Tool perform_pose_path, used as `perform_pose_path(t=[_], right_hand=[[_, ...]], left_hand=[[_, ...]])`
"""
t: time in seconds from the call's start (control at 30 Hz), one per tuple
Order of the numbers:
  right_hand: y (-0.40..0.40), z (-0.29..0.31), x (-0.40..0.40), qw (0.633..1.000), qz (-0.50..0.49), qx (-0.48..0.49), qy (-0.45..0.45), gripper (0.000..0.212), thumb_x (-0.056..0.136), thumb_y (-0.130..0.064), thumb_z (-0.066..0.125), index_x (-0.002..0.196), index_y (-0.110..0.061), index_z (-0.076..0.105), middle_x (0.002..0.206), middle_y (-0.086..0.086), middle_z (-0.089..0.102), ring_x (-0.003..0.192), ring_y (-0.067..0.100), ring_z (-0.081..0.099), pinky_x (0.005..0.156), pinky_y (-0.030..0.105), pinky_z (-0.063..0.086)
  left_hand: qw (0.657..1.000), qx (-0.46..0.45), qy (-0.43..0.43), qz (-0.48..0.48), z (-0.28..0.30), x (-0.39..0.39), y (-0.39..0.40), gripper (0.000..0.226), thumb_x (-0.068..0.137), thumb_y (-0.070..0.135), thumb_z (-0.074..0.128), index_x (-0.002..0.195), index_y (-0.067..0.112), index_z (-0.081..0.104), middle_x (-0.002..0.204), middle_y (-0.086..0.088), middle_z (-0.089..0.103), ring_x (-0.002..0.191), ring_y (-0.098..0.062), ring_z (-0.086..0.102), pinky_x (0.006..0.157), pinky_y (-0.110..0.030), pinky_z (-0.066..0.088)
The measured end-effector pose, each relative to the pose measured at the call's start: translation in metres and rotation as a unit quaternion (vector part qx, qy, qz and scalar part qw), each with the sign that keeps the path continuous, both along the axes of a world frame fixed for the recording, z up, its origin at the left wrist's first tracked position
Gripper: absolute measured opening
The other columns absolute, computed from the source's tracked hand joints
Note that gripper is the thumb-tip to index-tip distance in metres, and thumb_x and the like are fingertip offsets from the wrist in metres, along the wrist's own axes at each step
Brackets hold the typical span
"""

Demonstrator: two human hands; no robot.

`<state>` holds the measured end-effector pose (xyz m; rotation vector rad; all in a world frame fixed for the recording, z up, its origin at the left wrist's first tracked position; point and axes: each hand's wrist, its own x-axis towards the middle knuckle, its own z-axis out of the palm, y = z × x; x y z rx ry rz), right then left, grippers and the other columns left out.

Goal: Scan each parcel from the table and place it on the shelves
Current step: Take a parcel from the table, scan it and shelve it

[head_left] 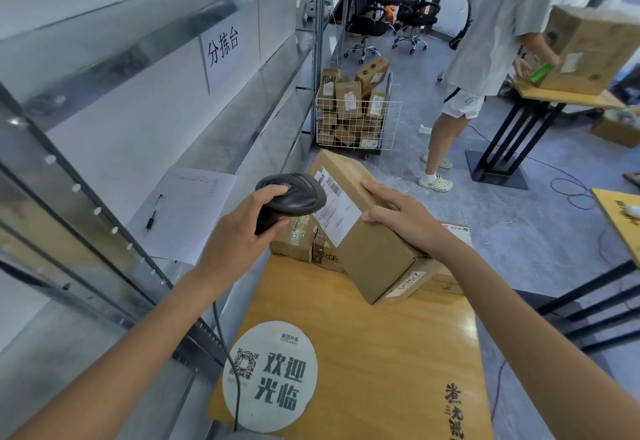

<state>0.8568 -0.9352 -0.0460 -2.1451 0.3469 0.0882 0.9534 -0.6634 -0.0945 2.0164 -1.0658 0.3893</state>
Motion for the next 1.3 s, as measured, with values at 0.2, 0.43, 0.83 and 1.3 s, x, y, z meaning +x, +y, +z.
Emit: perform_pose_path(t=[0.2, 0.43, 0.83, 1.3], right_hand=[[0.001, 0.000, -0.001, 1.000, -0.006, 0.000, -0.003, 0.064, 0.093, -0.034, 0.064, 0.150, -0.048, 0.039, 0.163, -0.014, 0.028, 0.145, 0.015, 0.032, 0.120, 0.045, 0.026], [0.002, -0.003, -0.002, 1.000, -0.003, -0.003, -0.011, 0.064, 0.093, -0.034, 0.064, 0.150, -0.048, 0.039, 0.163, -0.013, 0.028, 0.139, 0.011, 0.034, 0.112, 0.037, 0.028], [0.009, -0.009, 0.000, 1.000, -0.004, 0.015, -0.019, 0.065, 0.091, -0.036, 0.065, 0.148, -0.051, 0.040, 0.163, -0.017, 0.027, 0.142, 0.013, 0.034, 0.107, 0.036, 0.032], [0.091, -0.044, -0.014, 0.973, 0.058, 0.223, 0.006, 0.070, 0.080, -0.051, 0.061, 0.147, -0.054, 0.039, 0.148, -0.014, 0.047, 0.104, -0.003, 0.062, 0.066, 0.007, 0.049]], left_hand=[[1.000, -0.010, 0.011, 0.005, -0.001, -0.002, 0.002, 0.064, 0.089, 0.010, 0.075, 0.138, 0.028, 0.039, 0.134, 0.005, 0.052, 0.112, -0.012, 0.056, 0.088, 0.002, 0.041], [1.000, -0.007, 0.008, 0.010, -0.003, -0.003, 0.004, 0.063, 0.090, 0.010, 0.075, 0.140, 0.028, 0.039, 0.136, -0.008, 0.056, 0.115, -0.013, 0.055, 0.090, 0.004, 0.038], [0.998, -0.008, 0.046, 0.035, -0.004, -0.010, 0.012, 0.060, 0.093, 0.017, 0.071, 0.140, 0.032, 0.038, 0.134, 0.011, 0.049, 0.114, 0.008, 0.046, 0.090, 0.000, 0.042], [0.897, -0.237, 0.253, 0.274, -0.026, -0.110, 0.057, 0.061, 0.096, 0.013, 0.069, 0.125, 0.059, 0.042, 0.115, -0.002, 0.064, 0.067, -0.018, 0.067, 0.064, -0.036, 0.059]])
